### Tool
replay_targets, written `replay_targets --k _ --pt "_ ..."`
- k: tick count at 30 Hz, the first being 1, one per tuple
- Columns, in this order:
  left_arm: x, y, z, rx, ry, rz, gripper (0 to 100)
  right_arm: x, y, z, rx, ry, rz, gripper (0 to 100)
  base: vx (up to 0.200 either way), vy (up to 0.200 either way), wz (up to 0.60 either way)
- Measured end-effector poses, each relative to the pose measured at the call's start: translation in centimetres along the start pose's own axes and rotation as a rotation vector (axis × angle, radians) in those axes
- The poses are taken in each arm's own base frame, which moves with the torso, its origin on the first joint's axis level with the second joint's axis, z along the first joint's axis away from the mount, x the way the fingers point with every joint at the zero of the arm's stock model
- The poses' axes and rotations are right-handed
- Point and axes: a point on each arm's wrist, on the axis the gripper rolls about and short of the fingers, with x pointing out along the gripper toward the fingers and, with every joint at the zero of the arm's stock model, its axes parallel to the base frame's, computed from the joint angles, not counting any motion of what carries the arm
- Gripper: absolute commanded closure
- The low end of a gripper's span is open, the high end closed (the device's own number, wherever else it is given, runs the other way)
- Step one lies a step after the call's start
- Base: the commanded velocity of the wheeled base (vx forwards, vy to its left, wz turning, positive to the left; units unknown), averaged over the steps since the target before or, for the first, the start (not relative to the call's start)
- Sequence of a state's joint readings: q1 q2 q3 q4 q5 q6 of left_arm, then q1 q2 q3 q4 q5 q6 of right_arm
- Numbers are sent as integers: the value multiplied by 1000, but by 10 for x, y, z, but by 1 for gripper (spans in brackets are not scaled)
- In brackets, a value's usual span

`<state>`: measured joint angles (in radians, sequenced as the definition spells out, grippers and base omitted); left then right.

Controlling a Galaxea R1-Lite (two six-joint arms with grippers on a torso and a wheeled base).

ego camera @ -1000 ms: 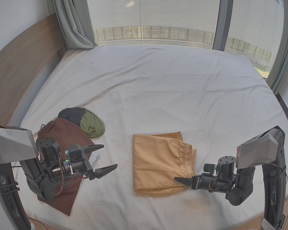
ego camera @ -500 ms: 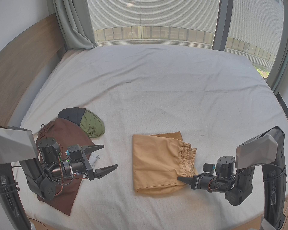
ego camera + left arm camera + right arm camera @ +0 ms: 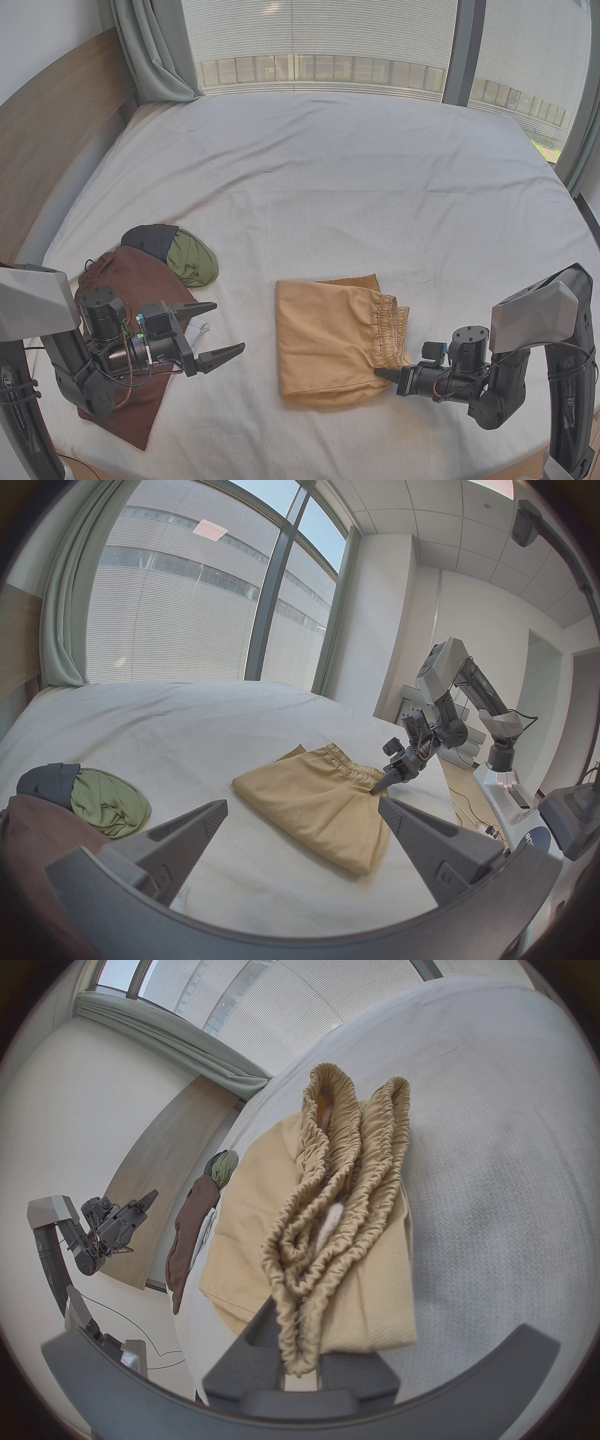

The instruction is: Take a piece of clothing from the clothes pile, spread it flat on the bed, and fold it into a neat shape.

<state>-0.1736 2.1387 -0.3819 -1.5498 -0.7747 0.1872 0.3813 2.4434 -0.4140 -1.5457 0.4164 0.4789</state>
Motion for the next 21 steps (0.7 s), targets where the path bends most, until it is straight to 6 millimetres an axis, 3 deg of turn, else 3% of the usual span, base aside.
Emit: replay_targets --k 9,21 --pt "-1 -1 -1 -1 4 -1 0 -1 7 2 -9 -6 18 100 0 0 0" --pt "-1 -1 -1 -1 6 0 0 -16 32 25 -54 -82 74 100 0 0 0"
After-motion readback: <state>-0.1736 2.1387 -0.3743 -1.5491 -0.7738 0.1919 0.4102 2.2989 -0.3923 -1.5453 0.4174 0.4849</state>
